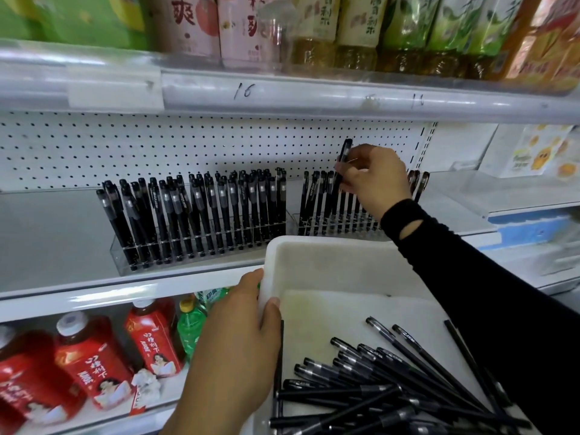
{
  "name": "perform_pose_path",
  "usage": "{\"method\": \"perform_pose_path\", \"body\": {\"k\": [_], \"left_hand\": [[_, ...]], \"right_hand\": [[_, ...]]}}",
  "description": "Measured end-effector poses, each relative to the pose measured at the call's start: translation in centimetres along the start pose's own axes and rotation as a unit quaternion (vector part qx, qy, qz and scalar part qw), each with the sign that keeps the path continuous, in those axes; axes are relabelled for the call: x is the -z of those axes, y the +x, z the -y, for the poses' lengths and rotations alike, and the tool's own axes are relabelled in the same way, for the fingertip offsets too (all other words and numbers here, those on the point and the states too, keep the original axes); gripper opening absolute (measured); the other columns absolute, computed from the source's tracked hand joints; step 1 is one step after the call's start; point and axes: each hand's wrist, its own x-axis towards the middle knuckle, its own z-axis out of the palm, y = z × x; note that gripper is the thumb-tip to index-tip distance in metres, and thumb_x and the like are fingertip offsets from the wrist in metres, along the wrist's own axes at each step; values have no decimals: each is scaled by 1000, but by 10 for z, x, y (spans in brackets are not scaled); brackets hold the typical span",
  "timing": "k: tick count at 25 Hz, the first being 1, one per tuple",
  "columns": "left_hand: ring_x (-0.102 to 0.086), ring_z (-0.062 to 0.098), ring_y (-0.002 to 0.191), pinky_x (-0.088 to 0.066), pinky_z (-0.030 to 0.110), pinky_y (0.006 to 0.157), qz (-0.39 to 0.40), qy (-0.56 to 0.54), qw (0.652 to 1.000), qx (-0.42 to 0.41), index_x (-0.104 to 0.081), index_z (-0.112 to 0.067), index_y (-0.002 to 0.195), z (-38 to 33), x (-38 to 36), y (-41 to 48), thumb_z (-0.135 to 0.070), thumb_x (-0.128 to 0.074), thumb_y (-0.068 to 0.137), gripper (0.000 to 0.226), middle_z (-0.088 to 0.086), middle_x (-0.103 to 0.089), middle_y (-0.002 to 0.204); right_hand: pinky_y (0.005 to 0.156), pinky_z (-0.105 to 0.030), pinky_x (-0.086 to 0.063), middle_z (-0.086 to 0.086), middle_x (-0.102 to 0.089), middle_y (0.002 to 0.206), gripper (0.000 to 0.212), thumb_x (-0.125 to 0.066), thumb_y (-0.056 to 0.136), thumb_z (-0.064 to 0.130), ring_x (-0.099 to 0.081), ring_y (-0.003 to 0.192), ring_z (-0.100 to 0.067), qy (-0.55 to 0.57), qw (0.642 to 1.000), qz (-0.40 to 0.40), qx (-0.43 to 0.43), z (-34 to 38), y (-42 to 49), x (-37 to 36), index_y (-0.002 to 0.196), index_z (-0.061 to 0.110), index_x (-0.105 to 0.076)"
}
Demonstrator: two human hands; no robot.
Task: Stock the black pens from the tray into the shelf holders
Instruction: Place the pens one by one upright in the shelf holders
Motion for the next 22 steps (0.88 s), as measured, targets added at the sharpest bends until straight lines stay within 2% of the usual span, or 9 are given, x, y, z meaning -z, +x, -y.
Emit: {"method": "perform_pose_path", "body": {"k": [2,4,5,8,11,13,16,19,22], "left_hand": [[-62,2,90,-52,31,82,3,0,1000,3,-52,-39,129,0,0,1,-29,-49,99,32,-19,-66,102],[-62,1,88,-51,25,78,4,-1,1000,2,-52,-40,127,1,0,1,-29,-49,99,31,-21,-65,100],[-61,1,87,-50,24,77,3,-1,1000,1,-52,-41,127,1,0,1,-29,-49,99,30,-21,-65,99],[-61,1,87,-50,23,77,3,1,1000,-1,-51,-42,125,2,0,2,-30,-48,99,29,-21,-65,98],[-61,2,85,-50,22,76,4,-4,1000,6,-51,-43,123,3,-1,3,-29,-49,99,28,-20,-65,97],[-62,3,86,-52,28,79,8,-8,1000,7,-52,-43,124,3,-1,4,-28,-49,99,29,-21,-64,97],[-62,1,85,-51,24,76,10,-8,1000,5,-52,-42,125,2,-1,4,-28,-49,99,30,-21,-65,97],[-62,3,85,-51,25,76,3,-2,1000,6,-52,-40,128,4,-2,4,-29,-49,98,32,-20,-65,98],[-63,4,83,-52,29,77,2,-7,1000,6,-52,-41,128,3,0,3,-29,-50,98,32,-21,-65,97]], "right_hand": [[77,-37,-63,-2,-71,92,5,-70,93,16,-72,81,-19,-9,1000,-4,10,-5,5,-12,97,15,-69],[80,-45,-61,0,-68,84,17,-69,93,11,-72,84,-27,2,1000,7,10,-11,7,-22,81,22,-64],[82,-48,-60,-1,-67,83,19,-69,92,10,-71,85,-30,5,1000,12,6,-15,9,-26,79,22,-63],[83,-49,-59,-6,-68,88,2,-70,91,10,-69,87,-32,-26,999,23,19,-29,14,-38,92,10,-69],[82,-36,-56,-5,-67,89,13,-71,91,17,-67,85,-28,-102,993,43,27,-39,11,-45,99,7,-71],[84,-38,-57,-9,-72,94,17,-71,91,21,-69,86,-28,-136,988,67,10,-44,11,-48,102,7,-73],[89,-46,-56,-16,-74,100,21,-70,92,20,-70,92,-33,-154,982,107,-30,-42,15,-51,104,4,-74],[87,-38,-57,-10,-74,96,23,-71,91,28,-70,90,-28,-241,963,117,-7,-38,11,-51,100,8,-76],[79,-32,-57,0,-70,87,20,-74,88,30,-66,80,-17,-230,969,89,3,-31,-3,-35,101,15,-73]]}}
